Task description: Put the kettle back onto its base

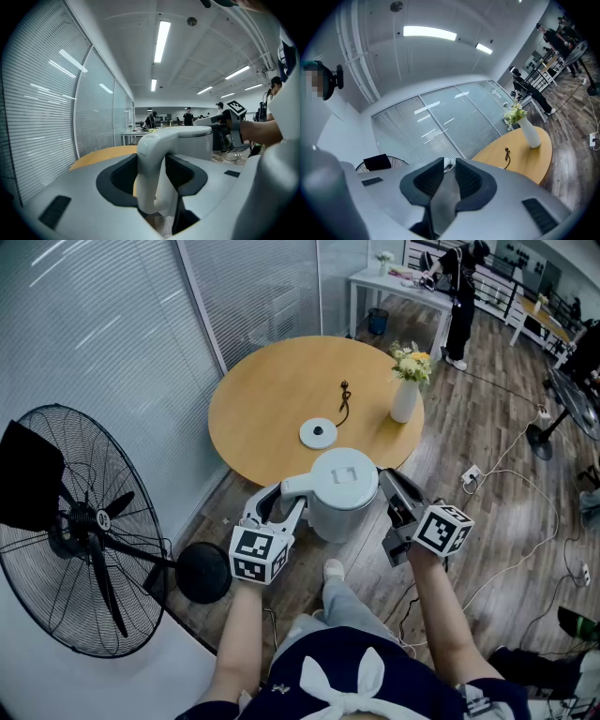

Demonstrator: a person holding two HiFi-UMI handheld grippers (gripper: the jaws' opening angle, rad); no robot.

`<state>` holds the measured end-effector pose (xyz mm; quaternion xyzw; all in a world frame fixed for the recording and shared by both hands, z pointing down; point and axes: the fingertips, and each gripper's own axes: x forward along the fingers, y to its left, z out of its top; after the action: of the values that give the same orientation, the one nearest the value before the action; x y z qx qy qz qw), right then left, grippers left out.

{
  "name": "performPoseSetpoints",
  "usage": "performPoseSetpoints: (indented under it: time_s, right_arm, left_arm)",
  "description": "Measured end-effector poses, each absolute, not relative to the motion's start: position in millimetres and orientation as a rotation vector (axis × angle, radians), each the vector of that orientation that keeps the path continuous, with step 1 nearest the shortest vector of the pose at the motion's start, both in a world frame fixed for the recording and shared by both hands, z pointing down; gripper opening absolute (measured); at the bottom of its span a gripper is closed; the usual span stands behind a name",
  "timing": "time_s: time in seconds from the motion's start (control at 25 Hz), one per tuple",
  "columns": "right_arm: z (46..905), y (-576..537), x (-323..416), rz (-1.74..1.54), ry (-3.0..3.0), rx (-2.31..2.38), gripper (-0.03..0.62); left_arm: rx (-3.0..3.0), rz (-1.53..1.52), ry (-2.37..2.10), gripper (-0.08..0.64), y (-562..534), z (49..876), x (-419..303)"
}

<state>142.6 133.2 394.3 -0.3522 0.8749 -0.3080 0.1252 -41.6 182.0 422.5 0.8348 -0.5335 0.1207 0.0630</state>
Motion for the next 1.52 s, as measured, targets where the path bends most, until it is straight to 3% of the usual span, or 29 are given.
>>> performPoseSetpoints:
  time_s: [1.52]
  right_arm:
    - [396.7,-56.8,108.0,-0.920,2.536,-1.019,0.069]
  left_arm:
    - [2.511,0.398,-1.611,0.198,-9.4,423.9,-75.7]
